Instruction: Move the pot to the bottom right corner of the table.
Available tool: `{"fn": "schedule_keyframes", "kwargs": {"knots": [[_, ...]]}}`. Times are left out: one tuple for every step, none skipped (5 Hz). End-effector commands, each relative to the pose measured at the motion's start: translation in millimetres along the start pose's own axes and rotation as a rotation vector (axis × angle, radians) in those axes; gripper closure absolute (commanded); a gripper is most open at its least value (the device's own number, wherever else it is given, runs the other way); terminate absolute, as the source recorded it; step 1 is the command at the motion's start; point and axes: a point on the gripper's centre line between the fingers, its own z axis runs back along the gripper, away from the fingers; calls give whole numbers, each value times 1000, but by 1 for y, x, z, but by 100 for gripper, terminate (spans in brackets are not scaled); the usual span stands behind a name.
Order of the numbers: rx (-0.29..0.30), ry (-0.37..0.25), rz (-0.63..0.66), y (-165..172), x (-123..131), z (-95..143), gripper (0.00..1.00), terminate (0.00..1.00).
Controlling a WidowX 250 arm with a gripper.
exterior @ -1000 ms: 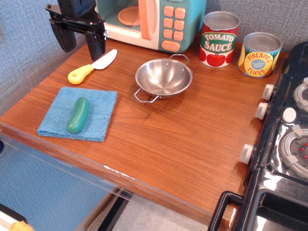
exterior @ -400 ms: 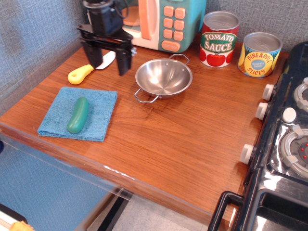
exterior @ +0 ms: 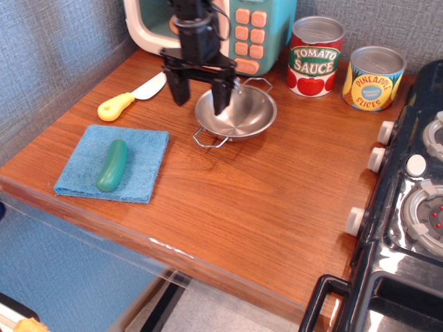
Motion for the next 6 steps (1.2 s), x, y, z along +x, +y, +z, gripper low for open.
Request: {"fn": "schedule_keyframes", "kwargs": {"knots": [[61,-35,9,3,12,0,0,0],[57,-41,-7,2,10,2,100,0],[54,-59,-8,3,9,9,100,0],[11,-109,-5,0,7,27,100,0],[-75,-192,-32,-17,4,63,100,0],[-134,-270,-144,-50,-16,101,100,0]]}}
